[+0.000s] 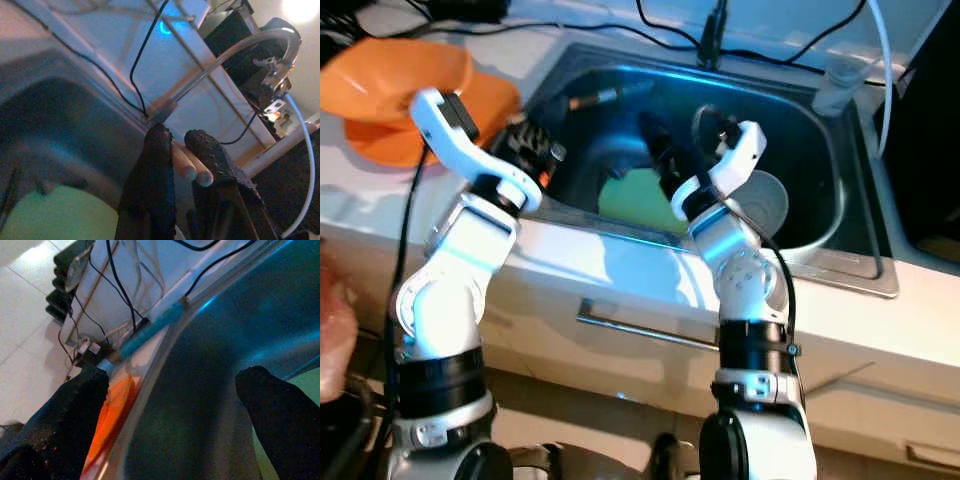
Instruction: Kitchen organization
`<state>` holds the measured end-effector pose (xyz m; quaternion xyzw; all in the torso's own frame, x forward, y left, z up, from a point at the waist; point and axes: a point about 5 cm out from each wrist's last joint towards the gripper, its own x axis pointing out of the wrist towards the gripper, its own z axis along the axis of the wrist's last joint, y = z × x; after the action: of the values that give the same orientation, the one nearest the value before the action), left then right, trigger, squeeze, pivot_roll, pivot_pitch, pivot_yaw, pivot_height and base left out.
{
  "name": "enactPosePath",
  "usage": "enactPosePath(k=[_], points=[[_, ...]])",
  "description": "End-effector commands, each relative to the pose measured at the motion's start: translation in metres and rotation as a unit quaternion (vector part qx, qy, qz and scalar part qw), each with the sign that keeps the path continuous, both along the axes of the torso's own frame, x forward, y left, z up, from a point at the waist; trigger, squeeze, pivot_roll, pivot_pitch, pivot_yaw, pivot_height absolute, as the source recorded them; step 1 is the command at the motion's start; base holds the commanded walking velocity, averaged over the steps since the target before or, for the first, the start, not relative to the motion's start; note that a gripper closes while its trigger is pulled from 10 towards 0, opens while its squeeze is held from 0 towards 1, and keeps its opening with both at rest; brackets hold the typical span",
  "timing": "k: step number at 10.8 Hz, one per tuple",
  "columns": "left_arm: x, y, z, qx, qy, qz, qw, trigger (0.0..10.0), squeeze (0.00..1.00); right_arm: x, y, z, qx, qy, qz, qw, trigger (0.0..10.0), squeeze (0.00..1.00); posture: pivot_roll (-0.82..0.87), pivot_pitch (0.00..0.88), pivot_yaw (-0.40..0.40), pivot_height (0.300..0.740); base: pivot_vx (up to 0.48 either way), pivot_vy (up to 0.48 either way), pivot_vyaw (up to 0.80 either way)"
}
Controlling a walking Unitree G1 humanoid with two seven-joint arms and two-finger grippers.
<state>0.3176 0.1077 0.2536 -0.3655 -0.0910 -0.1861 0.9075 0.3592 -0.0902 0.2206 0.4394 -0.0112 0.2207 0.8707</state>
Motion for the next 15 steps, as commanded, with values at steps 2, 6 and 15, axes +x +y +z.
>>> enactPosePath(k=[2,6,15], points=[[-0.008,-0.011,0.003,-0.023,-0.011,-0.027,0.999,0.0,0.00,0.004,0.015,0.014,0.045,-0.010,0.028,0.999,10.0,0.00,0.07,0.167,-0.122,0.740,0.000,0.000,0.00],[-0.013,-0.017,0.007,-0.031,-0.028,-0.047,0.998,0.0,0.00,0.003,0.017,0.012,0.065,-0.002,0.038,0.997,10.0,0.00,0.06,0.153,-0.106,0.740,0.000,0.000,0.00],[-0.016,-0.027,0.013,-0.038,-0.037,-0.070,0.996,0.0,0.00,0.010,0.031,0.017,0.091,0.013,0.054,0.994,10.0,0.00,0.05,0.182,-0.131,0.740,0.000,0.000,0.00]])
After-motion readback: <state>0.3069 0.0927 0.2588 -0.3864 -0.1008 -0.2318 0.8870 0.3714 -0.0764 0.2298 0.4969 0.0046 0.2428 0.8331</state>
